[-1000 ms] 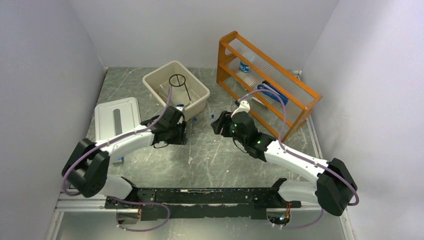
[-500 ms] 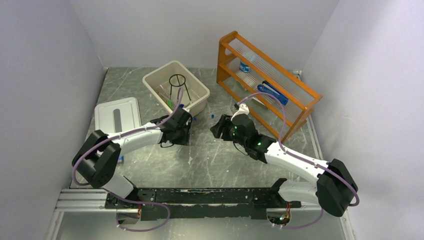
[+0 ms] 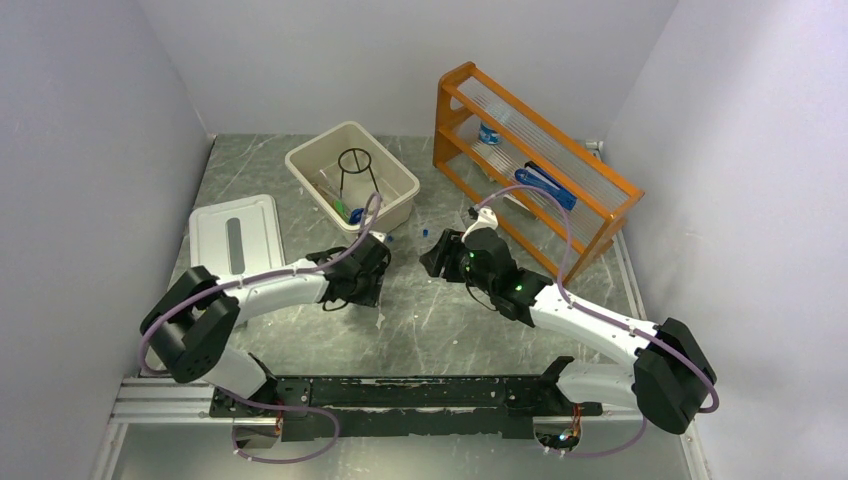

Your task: Organize the chemistry lab equipment

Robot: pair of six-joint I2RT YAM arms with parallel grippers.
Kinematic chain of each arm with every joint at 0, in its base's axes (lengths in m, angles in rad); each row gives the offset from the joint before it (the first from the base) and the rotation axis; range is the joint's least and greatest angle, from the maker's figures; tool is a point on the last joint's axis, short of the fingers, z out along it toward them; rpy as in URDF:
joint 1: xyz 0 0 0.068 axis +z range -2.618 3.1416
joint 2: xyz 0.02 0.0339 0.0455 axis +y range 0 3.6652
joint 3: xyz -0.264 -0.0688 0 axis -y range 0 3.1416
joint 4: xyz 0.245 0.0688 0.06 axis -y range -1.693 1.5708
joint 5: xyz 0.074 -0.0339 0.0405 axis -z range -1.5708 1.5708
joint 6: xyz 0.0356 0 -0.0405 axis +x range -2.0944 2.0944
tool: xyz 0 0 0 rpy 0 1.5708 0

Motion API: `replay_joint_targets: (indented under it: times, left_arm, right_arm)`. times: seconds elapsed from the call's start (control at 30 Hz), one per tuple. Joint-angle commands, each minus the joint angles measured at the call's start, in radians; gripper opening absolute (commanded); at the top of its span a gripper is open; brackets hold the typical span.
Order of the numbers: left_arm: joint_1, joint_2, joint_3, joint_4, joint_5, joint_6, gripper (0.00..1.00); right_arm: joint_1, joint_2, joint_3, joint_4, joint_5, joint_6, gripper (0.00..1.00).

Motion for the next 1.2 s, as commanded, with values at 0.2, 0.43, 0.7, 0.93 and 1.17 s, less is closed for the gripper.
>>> replay_joint_targets:
  times: [0.2, 0.43, 0.7, 0.93, 1.17]
  left_arm:
    - [-0.05, 0.052, -0.012, 0.057, -0.065, 0.019, 0.42]
    - [-0.079, 0.043, -0.009, 0.063, -0.084, 0.02, 0.28]
    - [-0.079, 0.106, 0.021, 0.056, -0.093, 0.001, 0.29]
    - [-0.081, 0.124, 0.031, 0.058, -0.073, 0.004, 0.13]
    - [-0.106, -0.027, 0.03, 0.118, 0.023, 0.071, 0.11]
  right_arm:
    - [0.001, -0.007, -0.008, 0.012, 0.001, 0.008, 0.57]
    - [0.002, -0.005, -0.006, 0.005, 0.004, 0.01, 0.57]
    - [0.002, -0.021, -0.011, -0.008, 0.017, 0.01, 0.57]
    - [0.001, -0.031, -0.012, -0.02, 0.014, 0.01, 0.57]
    - [0.0, -0.028, -0.024, -0.005, -0.071, 0.039, 0.58]
